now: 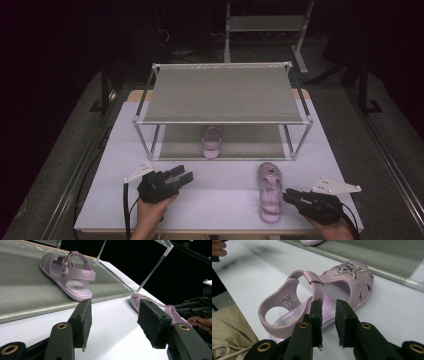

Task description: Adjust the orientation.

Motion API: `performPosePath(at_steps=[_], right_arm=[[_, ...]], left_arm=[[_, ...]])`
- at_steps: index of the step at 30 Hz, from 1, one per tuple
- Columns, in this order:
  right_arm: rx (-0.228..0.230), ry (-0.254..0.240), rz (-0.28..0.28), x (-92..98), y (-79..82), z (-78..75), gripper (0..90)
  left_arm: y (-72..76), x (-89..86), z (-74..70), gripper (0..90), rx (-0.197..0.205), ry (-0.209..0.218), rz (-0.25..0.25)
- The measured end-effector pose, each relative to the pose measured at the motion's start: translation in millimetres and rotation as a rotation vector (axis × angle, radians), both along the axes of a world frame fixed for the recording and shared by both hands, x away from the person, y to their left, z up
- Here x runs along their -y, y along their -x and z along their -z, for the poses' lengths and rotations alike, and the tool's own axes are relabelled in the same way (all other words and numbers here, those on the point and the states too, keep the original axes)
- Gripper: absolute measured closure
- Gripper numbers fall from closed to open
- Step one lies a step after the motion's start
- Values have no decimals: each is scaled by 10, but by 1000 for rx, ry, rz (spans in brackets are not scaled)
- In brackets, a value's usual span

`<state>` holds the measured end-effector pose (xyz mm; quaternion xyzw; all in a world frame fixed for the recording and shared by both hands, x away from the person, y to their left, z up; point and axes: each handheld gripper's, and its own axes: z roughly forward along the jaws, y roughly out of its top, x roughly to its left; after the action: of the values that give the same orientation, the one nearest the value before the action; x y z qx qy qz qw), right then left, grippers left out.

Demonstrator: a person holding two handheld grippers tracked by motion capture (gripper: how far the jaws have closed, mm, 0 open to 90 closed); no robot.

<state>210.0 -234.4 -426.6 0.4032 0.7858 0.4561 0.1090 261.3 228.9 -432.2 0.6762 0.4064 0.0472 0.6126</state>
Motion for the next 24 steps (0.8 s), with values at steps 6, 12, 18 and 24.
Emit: performPosePath(at_steps=[6, 12, 18, 24], right_arm=[[-8, 3, 3, 16, 5, 2, 737], [0, -42, 23, 79, 46, -38, 688], [5, -117, 23, 93, 99, -76, 614], [2, -131, -7, -9, 112, -75, 562]], left_arm=[[5, 4, 0, 443, 4, -9, 4], [9, -8, -10, 440, 10, -7, 3], [12, -15, -15, 439, 17, -7, 3], [16, -14, -27, 439, 26, -11, 6]])
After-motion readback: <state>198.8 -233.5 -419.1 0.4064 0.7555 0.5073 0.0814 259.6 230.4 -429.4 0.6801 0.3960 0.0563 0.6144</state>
